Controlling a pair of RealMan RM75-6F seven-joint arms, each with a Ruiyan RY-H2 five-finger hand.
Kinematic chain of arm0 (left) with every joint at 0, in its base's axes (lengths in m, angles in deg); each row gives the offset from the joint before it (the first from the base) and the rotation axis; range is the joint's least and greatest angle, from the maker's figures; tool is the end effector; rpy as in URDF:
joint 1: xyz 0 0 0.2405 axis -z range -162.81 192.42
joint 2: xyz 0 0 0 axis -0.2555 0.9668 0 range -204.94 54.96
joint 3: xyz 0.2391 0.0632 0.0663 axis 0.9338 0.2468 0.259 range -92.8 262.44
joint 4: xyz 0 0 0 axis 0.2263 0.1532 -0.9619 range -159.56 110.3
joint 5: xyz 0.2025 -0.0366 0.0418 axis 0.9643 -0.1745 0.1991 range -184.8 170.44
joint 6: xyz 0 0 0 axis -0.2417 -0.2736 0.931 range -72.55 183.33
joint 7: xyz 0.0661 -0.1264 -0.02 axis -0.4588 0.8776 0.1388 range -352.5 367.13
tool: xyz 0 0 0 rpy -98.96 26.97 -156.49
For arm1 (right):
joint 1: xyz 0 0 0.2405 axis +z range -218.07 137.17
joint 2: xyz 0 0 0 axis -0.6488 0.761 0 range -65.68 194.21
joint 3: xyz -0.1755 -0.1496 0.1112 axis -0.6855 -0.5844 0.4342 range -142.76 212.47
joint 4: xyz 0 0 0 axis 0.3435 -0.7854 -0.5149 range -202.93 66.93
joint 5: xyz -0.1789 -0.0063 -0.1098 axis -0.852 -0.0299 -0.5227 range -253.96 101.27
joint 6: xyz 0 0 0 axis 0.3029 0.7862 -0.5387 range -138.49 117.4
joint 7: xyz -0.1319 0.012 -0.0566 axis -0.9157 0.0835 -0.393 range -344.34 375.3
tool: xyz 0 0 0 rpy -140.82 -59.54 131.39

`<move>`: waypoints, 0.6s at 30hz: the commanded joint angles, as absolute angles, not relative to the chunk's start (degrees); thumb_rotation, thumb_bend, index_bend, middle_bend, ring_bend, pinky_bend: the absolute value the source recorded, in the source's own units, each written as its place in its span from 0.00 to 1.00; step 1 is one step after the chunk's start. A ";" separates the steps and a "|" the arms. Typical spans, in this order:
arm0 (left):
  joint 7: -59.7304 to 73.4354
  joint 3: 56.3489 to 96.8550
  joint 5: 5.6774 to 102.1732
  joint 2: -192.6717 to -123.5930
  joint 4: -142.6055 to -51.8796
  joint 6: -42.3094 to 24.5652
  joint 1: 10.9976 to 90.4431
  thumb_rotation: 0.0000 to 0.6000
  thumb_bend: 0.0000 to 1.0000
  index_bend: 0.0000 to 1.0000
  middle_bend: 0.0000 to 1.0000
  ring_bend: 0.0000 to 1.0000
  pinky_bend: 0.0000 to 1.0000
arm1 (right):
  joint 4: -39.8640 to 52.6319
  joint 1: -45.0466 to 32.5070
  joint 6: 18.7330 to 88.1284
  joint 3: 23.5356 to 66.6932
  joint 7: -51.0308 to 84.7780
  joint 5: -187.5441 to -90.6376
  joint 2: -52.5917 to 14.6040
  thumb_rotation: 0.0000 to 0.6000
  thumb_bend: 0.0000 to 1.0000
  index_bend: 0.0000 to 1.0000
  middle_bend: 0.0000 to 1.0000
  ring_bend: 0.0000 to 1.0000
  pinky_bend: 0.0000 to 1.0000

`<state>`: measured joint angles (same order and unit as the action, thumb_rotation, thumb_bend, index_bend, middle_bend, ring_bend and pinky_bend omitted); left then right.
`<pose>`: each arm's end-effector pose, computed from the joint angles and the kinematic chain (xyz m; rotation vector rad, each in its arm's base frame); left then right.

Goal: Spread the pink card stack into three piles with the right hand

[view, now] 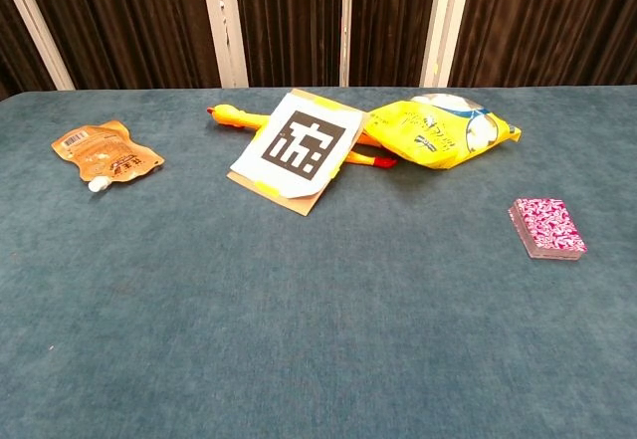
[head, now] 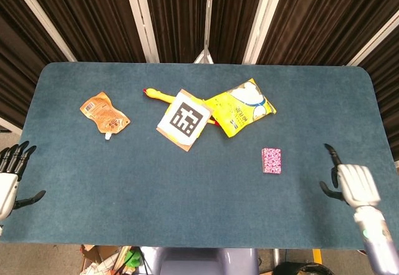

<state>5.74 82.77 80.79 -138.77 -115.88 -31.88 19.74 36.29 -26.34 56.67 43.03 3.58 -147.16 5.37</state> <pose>-0.3092 0.1787 0.1639 -1.4162 -0.8289 -0.9018 -0.2778 -0.2371 0.1485 1.4772 -1.0364 0.7397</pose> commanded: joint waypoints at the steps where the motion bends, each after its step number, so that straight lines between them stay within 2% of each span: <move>1: 6.06 82.77 80.51 -138.70 -115.72 -31.66 19.71 1.00 0.00 0.00 0.00 0.00 0.00 | 39.57 -19.85 49.75 44.80 -6.40 -137.68 4.60 1.00 0.35 0.00 0.87 0.94 0.82; 12: 6.79 83.02 80.07 -138.48 -115.50 -30.37 19.99 1.00 0.00 0.00 0.00 0.00 0.00 | 37.89 -10.93 46.80 45.89 -19.32 -121.66 -2.35 1.00 0.35 0.00 0.88 0.95 0.82; 18: 6.93 83.07 79.90 -138.48 -115.55 -29.75 20.22 1.00 0.00 0.00 0.00 0.00 0.00 | 37.40 -6.25 47.23 44.46 -26.83 -114.62 -5.13 1.00 0.32 0.00 0.88 0.95 0.82</move>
<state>6.91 83.07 79.91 -138.48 -115.54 -29.76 20.21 37.77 -8.24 46.97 45.04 -24.31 -116.68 -3.67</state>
